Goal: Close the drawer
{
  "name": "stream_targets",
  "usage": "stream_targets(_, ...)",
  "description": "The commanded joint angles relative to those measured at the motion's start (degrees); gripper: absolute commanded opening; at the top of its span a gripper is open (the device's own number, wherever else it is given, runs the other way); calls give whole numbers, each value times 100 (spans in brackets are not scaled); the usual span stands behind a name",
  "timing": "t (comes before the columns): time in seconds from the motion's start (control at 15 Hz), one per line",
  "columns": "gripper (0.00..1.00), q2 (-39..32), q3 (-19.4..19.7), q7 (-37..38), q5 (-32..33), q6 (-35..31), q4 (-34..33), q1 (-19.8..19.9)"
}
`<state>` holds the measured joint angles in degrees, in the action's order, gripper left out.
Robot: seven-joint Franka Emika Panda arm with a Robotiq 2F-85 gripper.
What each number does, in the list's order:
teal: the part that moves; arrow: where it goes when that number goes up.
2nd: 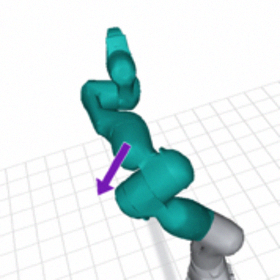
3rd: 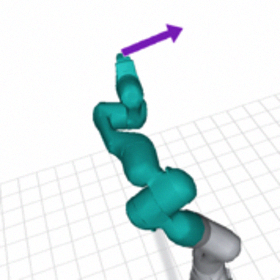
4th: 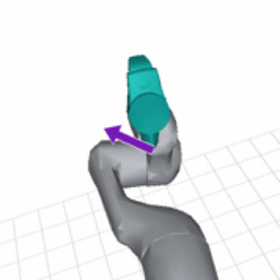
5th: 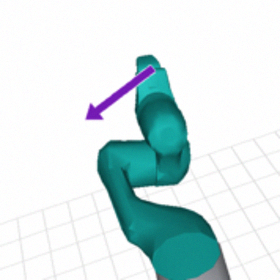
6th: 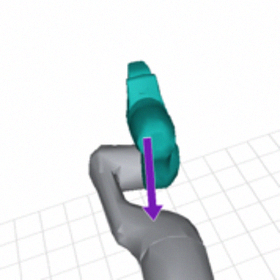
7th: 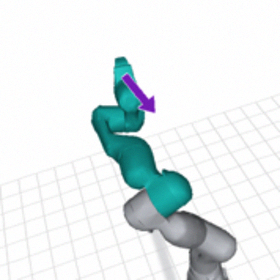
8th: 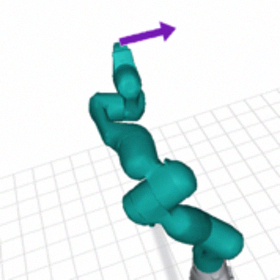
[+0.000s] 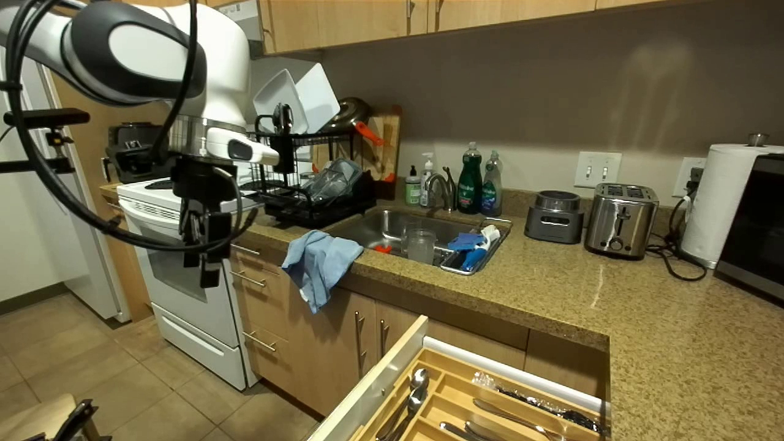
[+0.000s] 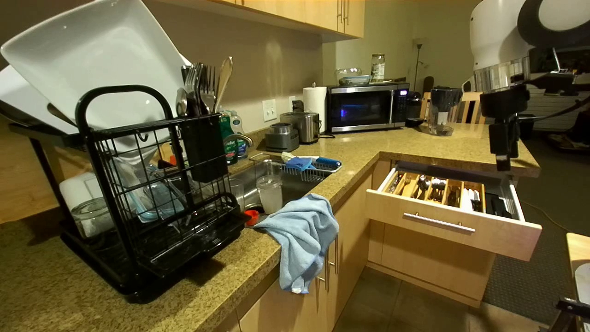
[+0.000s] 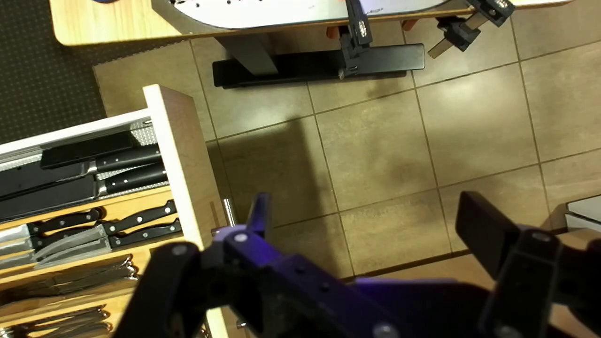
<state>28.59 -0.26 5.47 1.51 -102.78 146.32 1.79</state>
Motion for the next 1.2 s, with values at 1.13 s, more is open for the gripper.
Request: stream_targets(1.13, 100, -2413, -568, 1351, 547, -1605, -503, -220)
